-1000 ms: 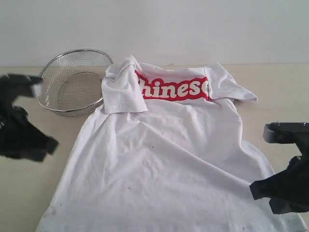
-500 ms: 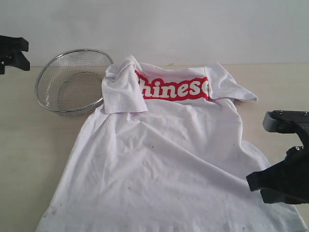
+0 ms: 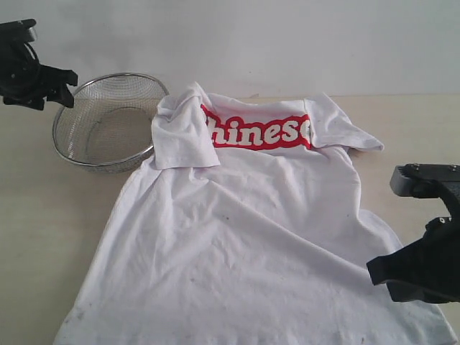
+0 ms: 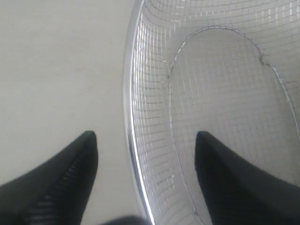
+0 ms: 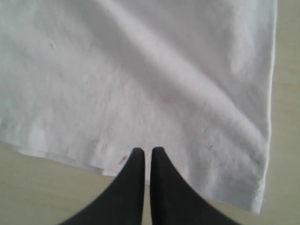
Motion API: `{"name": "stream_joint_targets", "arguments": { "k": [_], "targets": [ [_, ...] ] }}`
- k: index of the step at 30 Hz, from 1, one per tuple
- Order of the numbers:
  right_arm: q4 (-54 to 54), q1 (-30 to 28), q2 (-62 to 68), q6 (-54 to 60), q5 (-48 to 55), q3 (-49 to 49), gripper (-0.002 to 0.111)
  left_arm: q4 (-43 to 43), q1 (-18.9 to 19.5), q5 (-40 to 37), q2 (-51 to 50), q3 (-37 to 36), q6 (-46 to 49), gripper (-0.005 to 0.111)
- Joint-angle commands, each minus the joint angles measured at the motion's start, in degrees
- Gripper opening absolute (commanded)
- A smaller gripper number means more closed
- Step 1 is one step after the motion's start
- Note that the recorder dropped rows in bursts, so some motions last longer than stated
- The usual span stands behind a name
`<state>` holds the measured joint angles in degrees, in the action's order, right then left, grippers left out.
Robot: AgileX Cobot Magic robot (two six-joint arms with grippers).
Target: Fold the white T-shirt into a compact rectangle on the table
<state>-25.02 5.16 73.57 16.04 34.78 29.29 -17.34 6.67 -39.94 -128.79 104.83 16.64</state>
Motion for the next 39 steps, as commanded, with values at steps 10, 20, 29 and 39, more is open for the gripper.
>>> {"name": "stream_joint_targets", "arguments": {
  "k": [10,20,29,39],
  "targets": [
    [-0.3,0.1,-0.3,1.5,-0.7,-0.1,0.0,2.5,0.2,-0.6,-8.2,6.3,1.2,0.021],
    [-0.3,0.1,-0.3,1.5,-0.9,-0.1,0.0,12.9,1.4,-0.2,-8.1,8.0,-6.4,0.005],
    [-0.3,0.1,-0.3,1.5,-1.0,-0.1,0.0,12.4,6.3,-1.5,-8.1,8.4,-6.1,0.005],
    [-0.3,0.1,-0.3,1.5,-1.1,-0.1,0.0,1.7,7.3,-0.2,-8.1,8.4,2.1,0.054]
  ]
}}
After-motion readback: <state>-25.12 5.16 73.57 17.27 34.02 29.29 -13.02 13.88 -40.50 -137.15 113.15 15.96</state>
